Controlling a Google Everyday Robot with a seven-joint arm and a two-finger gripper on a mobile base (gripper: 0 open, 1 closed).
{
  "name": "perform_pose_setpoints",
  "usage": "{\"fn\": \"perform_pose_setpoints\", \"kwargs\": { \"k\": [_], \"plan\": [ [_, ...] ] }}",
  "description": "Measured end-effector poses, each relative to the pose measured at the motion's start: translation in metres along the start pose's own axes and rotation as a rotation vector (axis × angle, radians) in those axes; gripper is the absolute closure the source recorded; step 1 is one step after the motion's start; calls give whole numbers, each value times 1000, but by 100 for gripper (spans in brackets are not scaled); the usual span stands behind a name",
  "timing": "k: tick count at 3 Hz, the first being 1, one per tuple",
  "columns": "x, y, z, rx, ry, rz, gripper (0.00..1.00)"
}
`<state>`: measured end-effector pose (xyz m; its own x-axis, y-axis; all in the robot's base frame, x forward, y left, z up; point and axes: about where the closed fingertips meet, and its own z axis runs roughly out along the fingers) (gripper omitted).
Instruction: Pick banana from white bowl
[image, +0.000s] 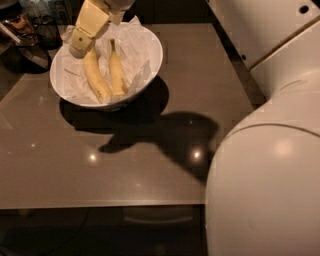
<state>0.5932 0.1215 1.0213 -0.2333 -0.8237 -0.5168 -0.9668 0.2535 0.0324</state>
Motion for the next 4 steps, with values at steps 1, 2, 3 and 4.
{"fn": "perform_pose_setpoints", "kwargs": {
  "k": [1, 2, 3, 4],
  "plan": [
    [-7, -6, 16, -31, -1, 25, 22],
    [-8, -14, 33, -52, 19, 60, 26],
    [-5, -26, 50, -54, 55, 107, 26],
    [5, -41, 66, -60, 85, 180, 25]
  ]
}}
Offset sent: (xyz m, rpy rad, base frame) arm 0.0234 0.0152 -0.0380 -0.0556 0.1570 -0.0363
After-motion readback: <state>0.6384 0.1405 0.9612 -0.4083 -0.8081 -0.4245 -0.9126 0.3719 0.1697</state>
